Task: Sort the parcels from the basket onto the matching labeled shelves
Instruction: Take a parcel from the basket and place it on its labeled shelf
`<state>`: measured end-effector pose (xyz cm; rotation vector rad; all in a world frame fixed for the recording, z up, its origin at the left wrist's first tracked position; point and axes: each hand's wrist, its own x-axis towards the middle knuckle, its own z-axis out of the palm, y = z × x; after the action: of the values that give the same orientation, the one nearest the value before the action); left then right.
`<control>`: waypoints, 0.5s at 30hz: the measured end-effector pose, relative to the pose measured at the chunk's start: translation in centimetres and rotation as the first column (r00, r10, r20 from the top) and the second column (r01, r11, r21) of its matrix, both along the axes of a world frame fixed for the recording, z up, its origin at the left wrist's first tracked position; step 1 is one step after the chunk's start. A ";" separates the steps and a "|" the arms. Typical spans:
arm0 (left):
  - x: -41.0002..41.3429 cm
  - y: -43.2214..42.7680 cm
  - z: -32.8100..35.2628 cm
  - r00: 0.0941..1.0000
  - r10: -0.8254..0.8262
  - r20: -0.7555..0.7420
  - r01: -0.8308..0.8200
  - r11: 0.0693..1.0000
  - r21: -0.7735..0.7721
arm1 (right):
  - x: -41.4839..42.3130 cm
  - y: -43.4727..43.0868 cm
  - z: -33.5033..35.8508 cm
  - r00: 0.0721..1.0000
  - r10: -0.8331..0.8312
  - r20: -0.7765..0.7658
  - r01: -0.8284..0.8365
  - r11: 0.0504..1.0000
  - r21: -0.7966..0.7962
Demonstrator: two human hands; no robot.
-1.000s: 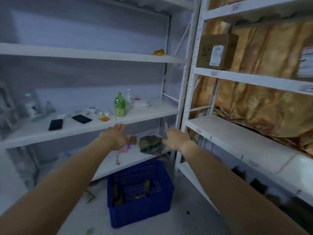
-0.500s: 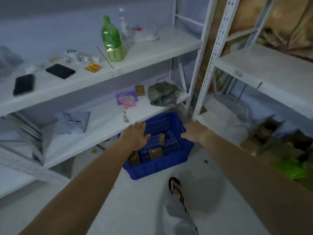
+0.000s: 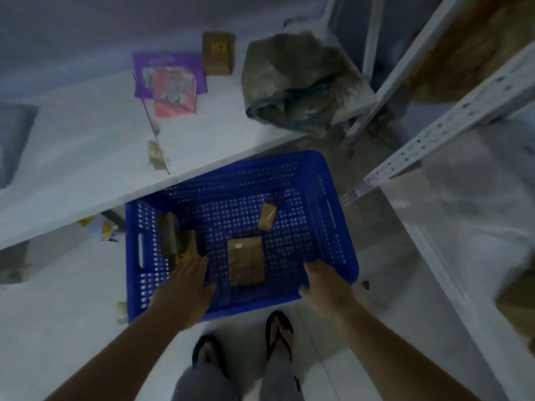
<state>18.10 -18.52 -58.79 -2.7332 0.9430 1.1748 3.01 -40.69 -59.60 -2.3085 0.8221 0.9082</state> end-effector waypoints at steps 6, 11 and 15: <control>3.1 -3.9 -20.5 0.970 0.142 -0.197 -0.118 0.984 0.130 | 6.8 1.9 -19.5 0.987 -0.117 -0.106 0.136 0.973 0.185; 0.5 -4.6 -34.4 0.525 0.702 -0.482 -0.707 0.674 0.212 | 6.8 3.1 -32.6 0.904 -0.179 -0.389 0.285 0.929 0.235; -1.0 -4.3 -39.5 0.044 0.831 -0.555 -0.926 0.243 0.289 | 7.6 2.5 -38.0 0.817 -0.530 -0.227 0.574 0.713 0.401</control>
<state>17.09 -22.81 -98.29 -2.9530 -1.2211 2.2909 10.60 -38.19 -97.56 -1.4850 1.1241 0.8215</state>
